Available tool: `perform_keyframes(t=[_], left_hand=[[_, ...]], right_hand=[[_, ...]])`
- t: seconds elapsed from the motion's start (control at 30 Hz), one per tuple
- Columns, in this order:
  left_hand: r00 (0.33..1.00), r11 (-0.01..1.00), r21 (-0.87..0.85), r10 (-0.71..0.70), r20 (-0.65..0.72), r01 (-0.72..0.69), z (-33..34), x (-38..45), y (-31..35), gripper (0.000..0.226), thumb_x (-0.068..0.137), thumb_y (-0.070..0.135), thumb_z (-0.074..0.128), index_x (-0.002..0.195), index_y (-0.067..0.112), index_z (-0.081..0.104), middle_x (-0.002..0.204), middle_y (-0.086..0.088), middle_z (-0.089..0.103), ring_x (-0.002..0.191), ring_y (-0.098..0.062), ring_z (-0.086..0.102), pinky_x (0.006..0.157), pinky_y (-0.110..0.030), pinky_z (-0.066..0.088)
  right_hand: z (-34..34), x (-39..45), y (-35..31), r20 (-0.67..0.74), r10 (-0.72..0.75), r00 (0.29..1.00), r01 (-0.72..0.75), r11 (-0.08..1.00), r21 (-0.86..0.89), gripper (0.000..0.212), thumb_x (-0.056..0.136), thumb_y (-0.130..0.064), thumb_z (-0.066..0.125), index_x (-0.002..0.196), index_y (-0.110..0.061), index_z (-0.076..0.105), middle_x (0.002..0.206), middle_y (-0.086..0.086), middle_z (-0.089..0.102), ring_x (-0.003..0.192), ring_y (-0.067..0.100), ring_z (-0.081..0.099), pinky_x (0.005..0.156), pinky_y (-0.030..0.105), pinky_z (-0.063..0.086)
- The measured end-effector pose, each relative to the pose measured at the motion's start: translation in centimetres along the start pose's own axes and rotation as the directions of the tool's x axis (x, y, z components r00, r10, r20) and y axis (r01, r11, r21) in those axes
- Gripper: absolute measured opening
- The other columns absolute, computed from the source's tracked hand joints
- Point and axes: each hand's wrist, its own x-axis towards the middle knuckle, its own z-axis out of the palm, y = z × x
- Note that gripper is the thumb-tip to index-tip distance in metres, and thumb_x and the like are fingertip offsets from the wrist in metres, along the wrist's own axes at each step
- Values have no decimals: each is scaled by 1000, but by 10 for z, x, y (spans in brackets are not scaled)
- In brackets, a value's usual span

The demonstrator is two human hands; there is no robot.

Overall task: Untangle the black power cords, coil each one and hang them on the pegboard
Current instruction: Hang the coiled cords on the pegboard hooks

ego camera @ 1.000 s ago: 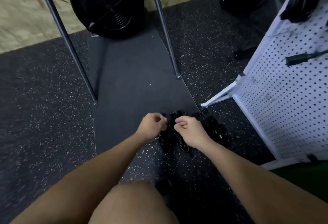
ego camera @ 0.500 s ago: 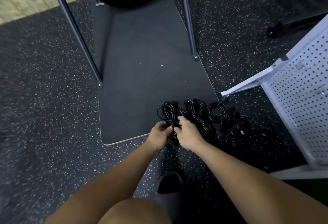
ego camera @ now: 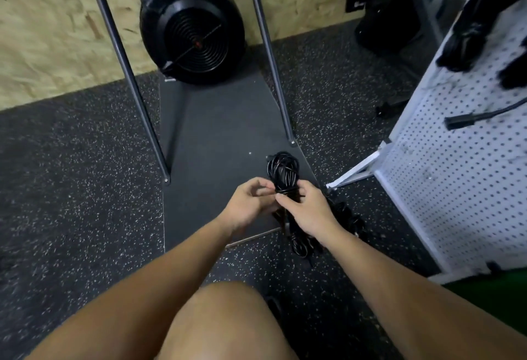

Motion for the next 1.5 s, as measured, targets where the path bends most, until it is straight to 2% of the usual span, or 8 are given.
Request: perform_keyframes(t=[0.3,0.47,0.6,0.7,0.9,1.07,1.3,1.5], left_hand=[[940,946,187,207,272,-263,116,-36,138,14,99,-8,71,113,-8,71,97,-30,74,85,-26,66,71,-25,58],[901,953,88,242,361,-291,182,-66,178,16,99,5,78,112,-3,72,79,-14,65,67,-21,54,60,-24,44],[843,973,-24,212,494,-231,226,-84,190,31,107,34,74,124,7,73,116,-23,74,110,-41,71,102,-42,58],[795,961,-46,251,553,-272,255,-98,192,33,111,37,66,133,14,75,136,-9,75,134,-28,67,115,-53,54],[774,895,-148,439,456,-420,304,-111,198,28,110,20,67,135,8,72,131,-16,77,127,-34,71,111,-57,56],[810,861,-171,509,291,-480,324,-111,216,41,100,22,82,138,13,68,120,-10,81,121,-28,76,105,-51,61],[778,805,-87,590,216,-586,335,-101,238,36,98,19,84,132,20,74,114,-6,82,111,-18,79,90,-33,66],[752,754,95,621,221,-650,352,-79,236,44,89,49,89,128,31,79,113,7,83,111,-13,78,99,-49,64]], right_hand=[[-147,-78,-79,-273,-149,951,136,989,-66,48,81,-39,93,121,-32,69,109,-14,78,100,4,74,96,43,62],[-214,-133,-103,-399,-192,897,208,978,-4,64,87,-31,93,132,-26,48,120,-14,67,107,1,66,91,31,53],[-249,-173,-110,-440,-203,875,260,963,72,49,91,-34,89,127,-32,56,120,-19,69,103,4,74,78,30,61],[-269,-193,-106,-482,-238,843,330,937,113,34,96,-27,86,125,-31,71,116,-16,78,109,-1,74,94,27,60],[-305,-204,-103,-530,-309,790,337,940,-45,23,102,-42,75,125,-44,74,124,-15,74,116,3,70,106,46,58],[-316,-203,-123,-566,-376,734,400,912,-87,30,109,-28,68,132,-47,67,128,-30,71,123,-12,61,111,26,49],[-323,-185,-125,-607,-399,687,443,892,-85,33,110,-27,65,142,-37,67,133,-22,73,125,-2,66,113,35,54],[-328,-182,-119,-656,-308,689,384,923,-29,34,114,-15,57,125,-47,61,108,-35,69,108,-20,65,90,4,50]])
